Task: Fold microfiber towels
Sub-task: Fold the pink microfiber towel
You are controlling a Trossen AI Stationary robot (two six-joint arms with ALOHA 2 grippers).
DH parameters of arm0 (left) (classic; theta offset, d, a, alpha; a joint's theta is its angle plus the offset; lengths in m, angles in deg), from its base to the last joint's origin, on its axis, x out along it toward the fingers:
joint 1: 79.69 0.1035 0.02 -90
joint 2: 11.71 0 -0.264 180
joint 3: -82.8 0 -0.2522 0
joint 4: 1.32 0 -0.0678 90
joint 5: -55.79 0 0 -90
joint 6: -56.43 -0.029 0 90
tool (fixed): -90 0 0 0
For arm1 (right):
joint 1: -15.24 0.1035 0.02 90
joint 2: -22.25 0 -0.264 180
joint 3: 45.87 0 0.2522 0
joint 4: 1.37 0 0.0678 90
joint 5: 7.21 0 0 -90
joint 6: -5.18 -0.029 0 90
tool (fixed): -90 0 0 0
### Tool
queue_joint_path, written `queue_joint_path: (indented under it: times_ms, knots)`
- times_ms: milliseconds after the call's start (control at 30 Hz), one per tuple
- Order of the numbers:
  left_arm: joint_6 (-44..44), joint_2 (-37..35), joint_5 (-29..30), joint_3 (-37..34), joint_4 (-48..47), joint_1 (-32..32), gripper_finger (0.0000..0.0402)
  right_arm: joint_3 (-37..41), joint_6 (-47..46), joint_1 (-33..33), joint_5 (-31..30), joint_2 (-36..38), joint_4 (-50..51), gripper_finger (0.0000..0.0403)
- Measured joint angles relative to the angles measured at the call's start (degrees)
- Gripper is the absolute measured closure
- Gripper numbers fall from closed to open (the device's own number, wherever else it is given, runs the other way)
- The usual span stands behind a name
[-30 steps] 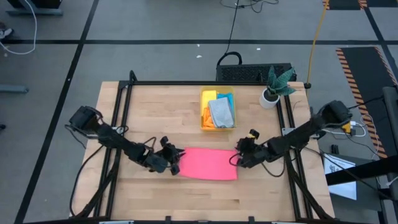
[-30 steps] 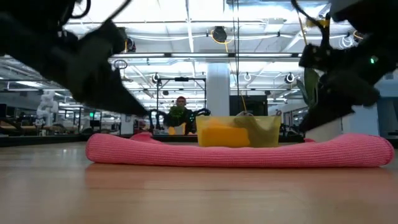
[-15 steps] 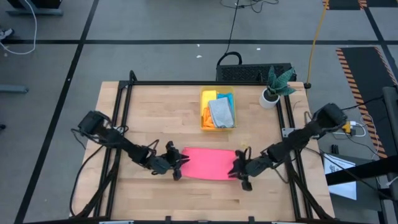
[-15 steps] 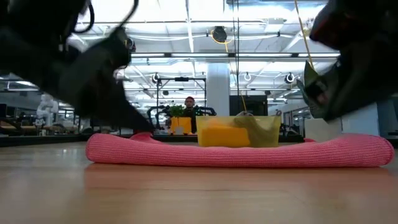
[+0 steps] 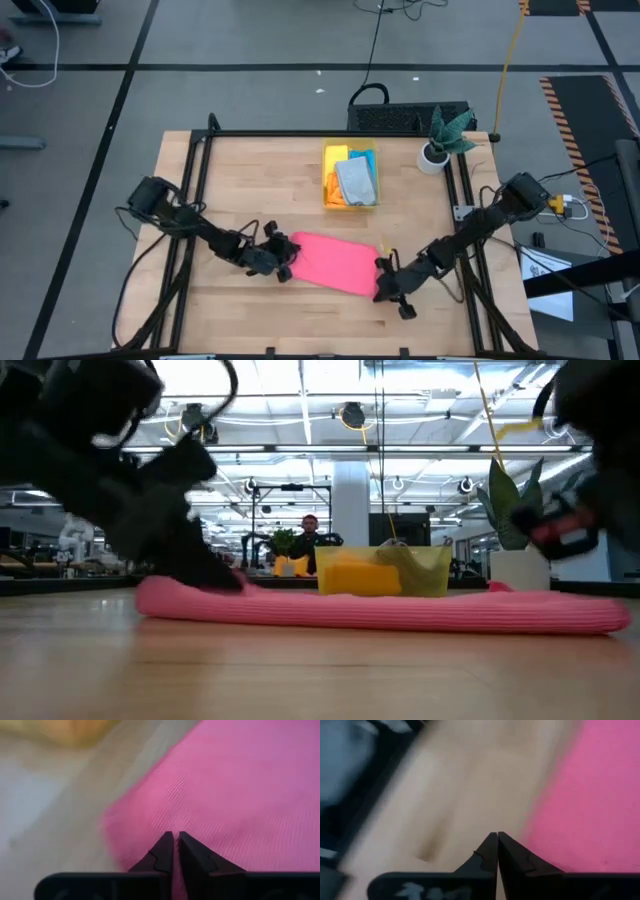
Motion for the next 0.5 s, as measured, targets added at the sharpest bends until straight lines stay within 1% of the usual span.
queue_joint_path:
  times_ms: [67, 133, 200, 267, 400, 433, 500]
  knots:
    - [-3.27, -3.42, 0.26, 0.01, -0.83, 0.00, 0.0376, -0.07, 2.44, 0.69, 0.10, 1.75, -2.56, 0.0402]
    - [-4.56, -7.45, 1.36, 0.13, -2.22, -0.01, 0.0382, -0.15, 4.13, 0.95, -0.99, 2.92, -3.87, 0.0402]
    - [-5.73, -10.21, 1.41, 0.13, -2.94, -0.02, 0.0389, -0.11, 4.92, 0.94, -5.91, 3.26, -4.59, 0.0402]
    - [-7.20, -11.91, 0.03, 0.13, -2.84, -0.11, 0.0396, -0.11, 4.92, 0.18, -12.06, 3.32, -4.95, 0.0403]
    - [-6.46, -11.36, -3.26, 0.15, -2.46, -1.14, 0.0395, -0.11, 2.12, -3.65, -21.23, 2.64, -0.22, 0.0403]
    - [-5.51, -10.47, -3.86, 0.15, -2.55, -1.45, 0.0391, -0.07, 1.43, -4.76, -22.51, 2.48, 0.71, 0.0403]
    - [-3.49, -8.72, -3.83, 0.15, -3.97, -2.08, 0.0386, -0.11, 0.46, -7.02, -22.79, 1.85, 2.09, 0.0403]
